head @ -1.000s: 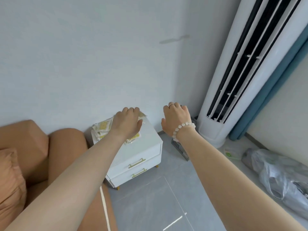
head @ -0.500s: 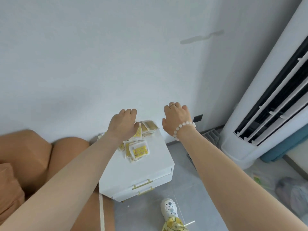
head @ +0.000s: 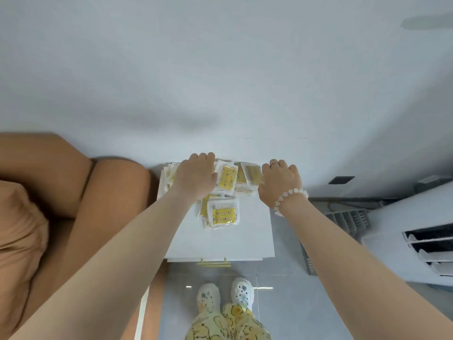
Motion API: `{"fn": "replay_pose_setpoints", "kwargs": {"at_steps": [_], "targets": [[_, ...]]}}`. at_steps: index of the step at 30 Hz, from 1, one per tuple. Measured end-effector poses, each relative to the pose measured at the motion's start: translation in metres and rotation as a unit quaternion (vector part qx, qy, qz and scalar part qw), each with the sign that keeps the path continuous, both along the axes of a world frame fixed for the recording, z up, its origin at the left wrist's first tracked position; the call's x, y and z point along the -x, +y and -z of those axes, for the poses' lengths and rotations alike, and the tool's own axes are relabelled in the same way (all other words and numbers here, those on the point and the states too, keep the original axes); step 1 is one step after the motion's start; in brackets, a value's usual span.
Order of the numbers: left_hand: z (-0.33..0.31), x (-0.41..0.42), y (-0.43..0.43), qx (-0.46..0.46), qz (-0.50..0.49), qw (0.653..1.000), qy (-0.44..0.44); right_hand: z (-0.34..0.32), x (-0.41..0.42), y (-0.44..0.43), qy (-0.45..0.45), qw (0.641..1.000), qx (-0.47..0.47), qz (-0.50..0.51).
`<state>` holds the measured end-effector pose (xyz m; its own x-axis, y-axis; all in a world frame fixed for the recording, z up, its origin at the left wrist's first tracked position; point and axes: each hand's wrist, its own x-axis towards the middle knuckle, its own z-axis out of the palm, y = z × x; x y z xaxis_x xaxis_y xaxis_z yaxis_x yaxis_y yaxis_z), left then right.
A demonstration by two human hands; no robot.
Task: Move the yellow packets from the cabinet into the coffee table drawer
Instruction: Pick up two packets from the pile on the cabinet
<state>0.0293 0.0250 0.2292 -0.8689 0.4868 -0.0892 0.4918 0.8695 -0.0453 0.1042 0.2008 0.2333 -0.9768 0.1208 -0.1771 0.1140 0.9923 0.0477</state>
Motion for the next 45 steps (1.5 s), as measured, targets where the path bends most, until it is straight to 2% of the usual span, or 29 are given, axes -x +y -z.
{"fn": "replay_pose_setpoints", "kwargs": {"at_steps": [6, 10, 17, 22, 28, 33, 42, 45], "targets": [[0.073, 0.03, -0.007, -0.025, -0.058, 0.995, -0.08, 0.071, 0.023, 0.006, -0.117, 0.993, -0.022, -0.026], [0.137, 0.042, -0.018, -0.009, -0.056, 0.993, -0.105, 0.123, 0.041, 0.002, -0.172, 0.984, -0.016, -0.032], [0.237, 0.042, -0.025, -0.041, -0.02, 0.984, -0.173, 0.22, 0.056, -0.027, -0.208, 0.977, 0.038, -0.013], [0.286, 0.038, -0.022, -0.054, 0.022, 0.989, -0.134, 0.269, 0.047, -0.038, -0.187, 0.977, 0.1, 0.039], [0.308, 0.024, -0.015, 0.006, 0.015, 0.993, -0.118, 0.294, 0.025, -0.026, -0.157, 0.969, 0.147, 0.12], [0.311, 0.015, -0.006, 0.064, 0.052, 0.992, -0.098, 0.293, 0.017, -0.027, -0.148, 0.965, 0.176, 0.123], [0.313, 0.014, 0.01, 0.086, 0.043, 0.984, -0.147, 0.28, 0.031, -0.035, -0.111, 0.975, 0.189, 0.042], [0.311, 0.016, 0.014, 0.057, 0.01, 0.981, -0.186, 0.277, 0.036, -0.035, -0.13, 0.975, 0.178, 0.017]]}}
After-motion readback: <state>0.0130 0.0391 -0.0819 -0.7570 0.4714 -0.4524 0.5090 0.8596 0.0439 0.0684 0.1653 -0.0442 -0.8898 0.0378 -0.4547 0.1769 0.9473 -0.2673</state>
